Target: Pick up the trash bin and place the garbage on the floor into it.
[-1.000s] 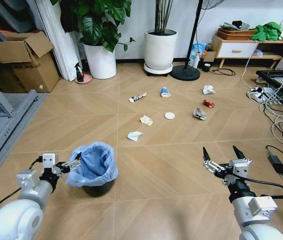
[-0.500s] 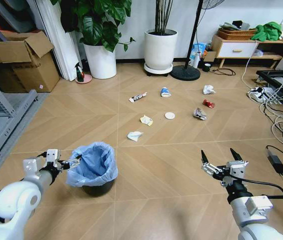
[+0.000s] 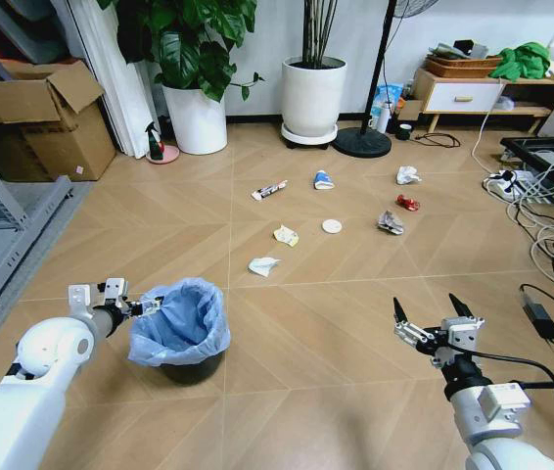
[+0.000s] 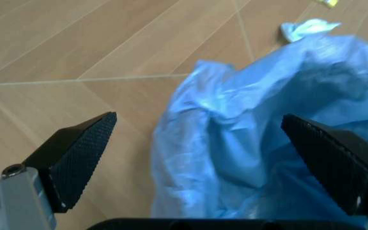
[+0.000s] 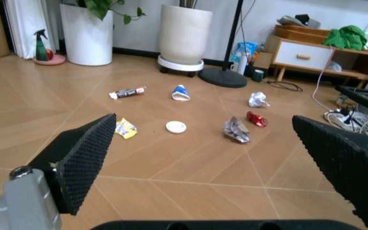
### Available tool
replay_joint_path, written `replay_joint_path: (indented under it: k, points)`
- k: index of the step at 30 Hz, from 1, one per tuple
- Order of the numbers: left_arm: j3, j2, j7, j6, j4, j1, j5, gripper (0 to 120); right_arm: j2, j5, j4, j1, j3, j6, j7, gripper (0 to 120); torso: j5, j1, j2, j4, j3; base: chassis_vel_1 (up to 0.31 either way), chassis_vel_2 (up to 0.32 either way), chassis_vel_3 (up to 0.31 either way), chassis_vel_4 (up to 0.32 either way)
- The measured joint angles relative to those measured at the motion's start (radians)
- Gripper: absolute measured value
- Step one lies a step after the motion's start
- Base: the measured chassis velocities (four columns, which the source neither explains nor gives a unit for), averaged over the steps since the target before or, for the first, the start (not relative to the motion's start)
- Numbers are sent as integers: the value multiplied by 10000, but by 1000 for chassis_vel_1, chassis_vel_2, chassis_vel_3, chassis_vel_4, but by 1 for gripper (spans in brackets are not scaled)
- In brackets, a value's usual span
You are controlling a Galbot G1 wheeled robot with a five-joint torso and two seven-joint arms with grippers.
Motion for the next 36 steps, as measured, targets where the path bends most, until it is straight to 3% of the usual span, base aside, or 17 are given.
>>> replay_joint_path:
  k: [6, 28, 31, 33, 35, 36]
  points:
    - [374, 176, 526, -7, 647, -220, 466, 100, 13, 11, -115, 97, -20, 2, 12, 100, -3, 0, 0, -1, 0, 0, 0, 0, 0]
    - [1025, 43, 1232, -34, 1675, -811, 934, 100, 36, 88, -296, 145, 55, 96, 84, 100, -2, 0, 0, -1, 0, 0, 0, 0, 0]
    - [1134, 42, 1404, -37, 1814, -937, 1103, 88, 40, 92, -298, 145, 62, 97, 101, 100, -2, 0, 0, -2, 0, 0, 0, 0, 0]
    - [1138, 41, 1423, -38, 1820, -940, 1123, 86, 41, 92, -298, 145, 63, 97, 103, 100, -2, 0, 0, -2, 0, 0, 0, 0, 0]
    - [1198, 89, 1714, -38, 1841, -936, 1432, 70, 47, 92, -297, 147, 65, 97, 112, 100, -1, 0, 0, -1, 0, 0, 0, 0, 0]
    - [1198, 89, 1714, -38, 1841, -936, 1432, 70, 47, 92, -297, 147, 65, 97, 112, 100, -1, 0, 0, -1, 0, 0, 0, 0, 0]
